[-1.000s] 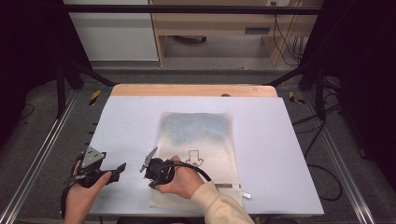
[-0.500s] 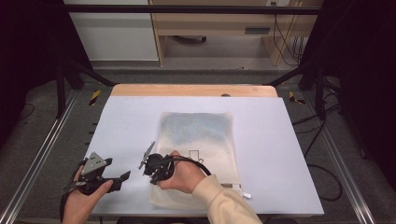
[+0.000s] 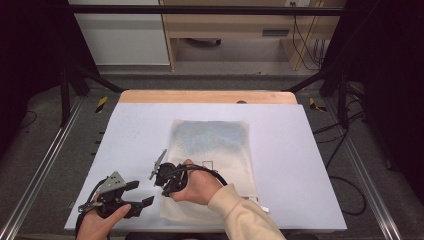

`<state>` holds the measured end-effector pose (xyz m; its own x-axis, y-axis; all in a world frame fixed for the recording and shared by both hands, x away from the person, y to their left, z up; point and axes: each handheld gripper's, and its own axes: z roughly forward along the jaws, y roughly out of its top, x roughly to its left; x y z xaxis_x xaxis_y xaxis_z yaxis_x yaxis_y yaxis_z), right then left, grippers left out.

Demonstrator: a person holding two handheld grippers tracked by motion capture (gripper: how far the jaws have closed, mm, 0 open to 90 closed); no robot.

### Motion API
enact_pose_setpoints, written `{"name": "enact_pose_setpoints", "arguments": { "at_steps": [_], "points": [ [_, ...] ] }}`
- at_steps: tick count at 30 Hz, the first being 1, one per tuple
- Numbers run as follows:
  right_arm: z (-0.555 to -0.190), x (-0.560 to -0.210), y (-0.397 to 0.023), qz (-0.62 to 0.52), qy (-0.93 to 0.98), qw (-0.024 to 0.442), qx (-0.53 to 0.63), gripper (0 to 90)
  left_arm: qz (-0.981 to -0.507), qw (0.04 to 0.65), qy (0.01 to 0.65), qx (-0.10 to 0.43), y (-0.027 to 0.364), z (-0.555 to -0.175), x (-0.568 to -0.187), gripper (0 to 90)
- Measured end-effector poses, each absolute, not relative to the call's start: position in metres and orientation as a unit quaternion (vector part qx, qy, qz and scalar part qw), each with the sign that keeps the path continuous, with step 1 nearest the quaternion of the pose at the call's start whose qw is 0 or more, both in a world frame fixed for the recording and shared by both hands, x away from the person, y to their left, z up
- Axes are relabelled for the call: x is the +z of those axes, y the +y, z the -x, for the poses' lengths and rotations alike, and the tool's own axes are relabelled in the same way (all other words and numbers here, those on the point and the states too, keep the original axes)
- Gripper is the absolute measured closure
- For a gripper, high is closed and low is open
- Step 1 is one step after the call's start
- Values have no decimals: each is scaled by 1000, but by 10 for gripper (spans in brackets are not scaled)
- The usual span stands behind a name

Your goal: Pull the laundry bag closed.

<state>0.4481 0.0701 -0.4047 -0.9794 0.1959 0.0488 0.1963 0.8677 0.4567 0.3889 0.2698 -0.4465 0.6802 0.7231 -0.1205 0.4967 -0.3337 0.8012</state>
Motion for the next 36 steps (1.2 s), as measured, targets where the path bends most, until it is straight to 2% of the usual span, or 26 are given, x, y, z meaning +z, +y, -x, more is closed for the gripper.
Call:
{"name": "enact_pose_setpoints", "arguments": {
  "at_steps": [4, 7, 14, 17, 29, 36],
  "points": [
    [-449, -405, 69, 99, -966, 4, -239, 820, -811, 439, 371, 114, 262, -388, -448, 183],
    [-450, -404, 69, 100, -966, 5, -239, 820, -808, 451, 369, 84, 250, -387, -451, 183],
    [-449, -403, 69, 101, -964, 3, -244, 820, -815, 443, 365, 75, 233, -389, -458, 179],
    [-449, -403, 69, 102, -963, 3, -249, 820, -819, 433, 368, 81, 230, -392, -461, 215],
    [-447, -395, 68, 97, -962, -2, -255, 820, -829, 425, 361, 36, 222, -402, -471, 343],
    [-447, -395, 68, 97, -961, -2, -258, 820, -828, 437, 351, 15, 223, -406, -472, 482]
  ]
}}
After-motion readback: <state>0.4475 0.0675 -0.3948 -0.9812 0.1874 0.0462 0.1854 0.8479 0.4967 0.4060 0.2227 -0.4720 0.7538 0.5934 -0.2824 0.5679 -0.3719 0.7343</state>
